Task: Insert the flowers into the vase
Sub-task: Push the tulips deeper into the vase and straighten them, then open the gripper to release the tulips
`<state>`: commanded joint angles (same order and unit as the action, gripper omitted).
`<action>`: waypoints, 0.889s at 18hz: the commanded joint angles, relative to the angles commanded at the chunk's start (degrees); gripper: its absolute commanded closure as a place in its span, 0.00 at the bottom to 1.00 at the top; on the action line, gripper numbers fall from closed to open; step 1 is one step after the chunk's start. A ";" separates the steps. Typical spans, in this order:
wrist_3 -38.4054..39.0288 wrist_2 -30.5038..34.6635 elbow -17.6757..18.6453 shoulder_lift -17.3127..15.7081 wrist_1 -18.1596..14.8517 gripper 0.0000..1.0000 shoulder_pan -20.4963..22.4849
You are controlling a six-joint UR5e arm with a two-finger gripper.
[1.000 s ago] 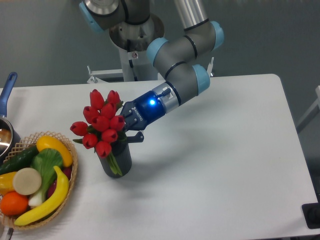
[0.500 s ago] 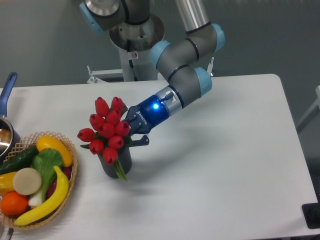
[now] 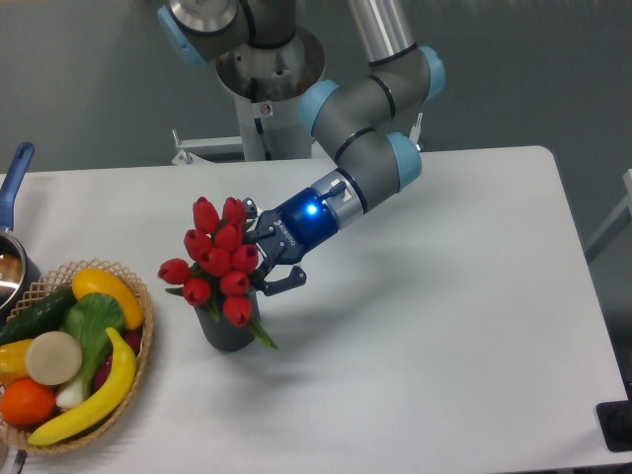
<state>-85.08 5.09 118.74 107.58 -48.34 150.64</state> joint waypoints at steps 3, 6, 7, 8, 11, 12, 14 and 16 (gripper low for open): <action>0.00 1.41 -0.09 -0.26 0.00 0.01 0.18; -0.35 6.31 -0.18 -1.67 -0.09 0.00 1.05; -0.26 8.94 -0.18 -2.45 -0.17 0.00 1.23; -0.09 11.06 0.00 -3.33 -0.18 0.00 1.67; 0.09 14.32 0.09 -5.35 -0.18 0.00 2.37; 0.00 16.77 0.09 -6.41 -0.18 0.00 2.29; -0.18 23.18 -0.09 -8.87 -0.18 0.00 2.98; -0.09 26.97 -0.09 -11.68 -0.18 0.00 4.30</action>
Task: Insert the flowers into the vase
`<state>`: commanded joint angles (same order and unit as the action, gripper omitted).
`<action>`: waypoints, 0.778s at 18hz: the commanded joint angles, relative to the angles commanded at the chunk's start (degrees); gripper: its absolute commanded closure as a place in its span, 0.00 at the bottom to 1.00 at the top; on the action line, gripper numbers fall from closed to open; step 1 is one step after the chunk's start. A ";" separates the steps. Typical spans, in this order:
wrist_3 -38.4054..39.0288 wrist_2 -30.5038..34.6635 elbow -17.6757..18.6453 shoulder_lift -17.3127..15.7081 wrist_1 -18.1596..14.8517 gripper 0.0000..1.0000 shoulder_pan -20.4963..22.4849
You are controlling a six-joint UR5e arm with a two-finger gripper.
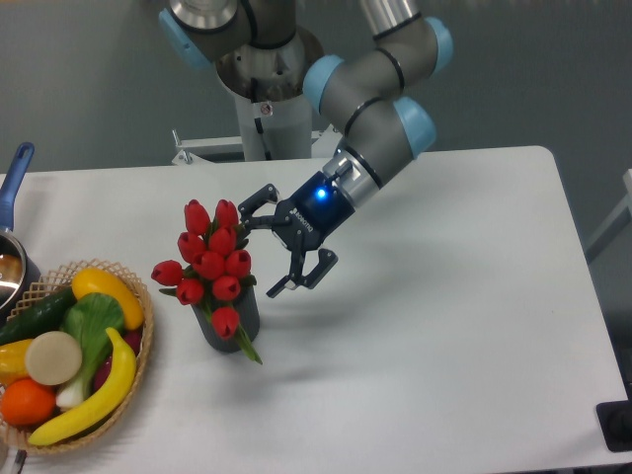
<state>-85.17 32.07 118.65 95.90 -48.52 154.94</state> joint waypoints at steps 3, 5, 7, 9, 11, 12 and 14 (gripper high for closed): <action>-0.27 3.17 0.18 -5.62 -0.09 0.00 3.51; 0.00 7.03 0.00 -9.40 -0.17 0.00 6.93; -0.17 11.07 -0.17 -11.52 -0.18 0.00 11.23; -0.70 15.63 -1.22 -11.97 -0.17 0.00 14.59; -1.58 20.47 -3.50 -12.14 -0.52 0.00 15.74; -1.67 23.10 -4.73 -12.14 -0.61 0.00 15.91; -1.84 29.60 -6.76 -13.37 -0.79 0.00 15.92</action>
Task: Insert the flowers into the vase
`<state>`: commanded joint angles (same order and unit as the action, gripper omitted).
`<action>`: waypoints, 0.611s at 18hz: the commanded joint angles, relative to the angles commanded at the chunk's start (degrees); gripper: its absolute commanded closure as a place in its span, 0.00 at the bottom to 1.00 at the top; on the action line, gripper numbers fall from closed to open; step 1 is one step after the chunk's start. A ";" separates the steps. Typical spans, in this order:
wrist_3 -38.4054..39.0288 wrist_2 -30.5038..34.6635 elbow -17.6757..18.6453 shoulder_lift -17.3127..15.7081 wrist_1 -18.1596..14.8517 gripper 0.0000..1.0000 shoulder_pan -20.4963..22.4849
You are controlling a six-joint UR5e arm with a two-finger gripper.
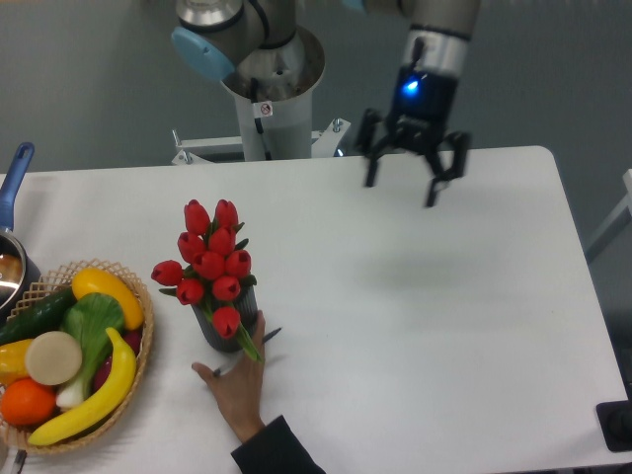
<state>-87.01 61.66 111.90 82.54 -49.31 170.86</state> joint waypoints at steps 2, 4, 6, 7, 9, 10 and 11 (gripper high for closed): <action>-1.92 4.94 -1.50 -0.45 -0.96 0.00 0.00; -4.47 5.92 -2.90 -1.32 -4.64 0.00 0.44; -9.55 6.10 -4.66 -1.59 -9.73 0.00 2.01; -12.80 6.19 -5.02 -1.85 -12.19 0.00 3.59; -19.83 7.06 -5.20 -2.47 -15.19 0.00 5.53; -22.65 7.76 -5.37 -2.47 -16.34 0.00 6.23; -24.94 8.64 -5.55 -2.56 -17.48 0.00 6.76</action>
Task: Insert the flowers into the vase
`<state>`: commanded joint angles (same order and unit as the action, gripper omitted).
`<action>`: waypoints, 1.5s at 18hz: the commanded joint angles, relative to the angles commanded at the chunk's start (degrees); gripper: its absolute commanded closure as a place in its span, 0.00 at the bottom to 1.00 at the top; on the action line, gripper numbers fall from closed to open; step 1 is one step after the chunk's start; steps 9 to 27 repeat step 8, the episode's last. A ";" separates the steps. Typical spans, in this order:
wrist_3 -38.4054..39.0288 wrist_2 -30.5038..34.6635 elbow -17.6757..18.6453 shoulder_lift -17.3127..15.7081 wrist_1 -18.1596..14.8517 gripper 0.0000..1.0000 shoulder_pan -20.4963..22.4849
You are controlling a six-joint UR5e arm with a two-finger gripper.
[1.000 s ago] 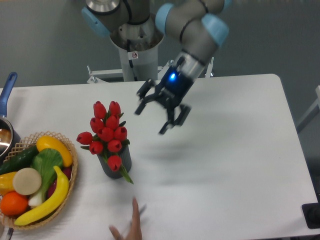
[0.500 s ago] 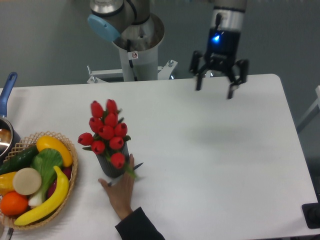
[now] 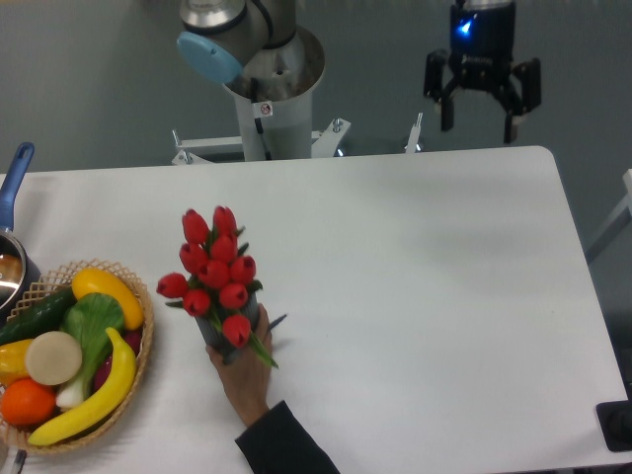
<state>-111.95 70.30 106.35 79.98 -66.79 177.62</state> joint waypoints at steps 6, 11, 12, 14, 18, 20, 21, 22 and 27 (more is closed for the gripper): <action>-7.83 2.21 -1.14 -0.62 -7.56 0.00 3.87; -8.20 2.03 -1.06 -0.70 -7.75 0.00 4.22; -8.20 2.03 -1.06 -0.70 -7.75 0.00 4.22; -8.20 2.03 -1.06 -0.70 -7.75 0.00 4.22; -8.20 2.03 -1.06 -0.70 -7.75 0.00 4.22; -8.20 2.03 -1.06 -0.70 -7.75 0.00 4.22; -8.20 2.03 -1.06 -0.70 -7.75 0.00 4.22; -8.20 2.03 -1.06 -0.70 -7.75 0.00 4.22; -8.20 2.03 -1.06 -0.70 -7.75 0.00 4.22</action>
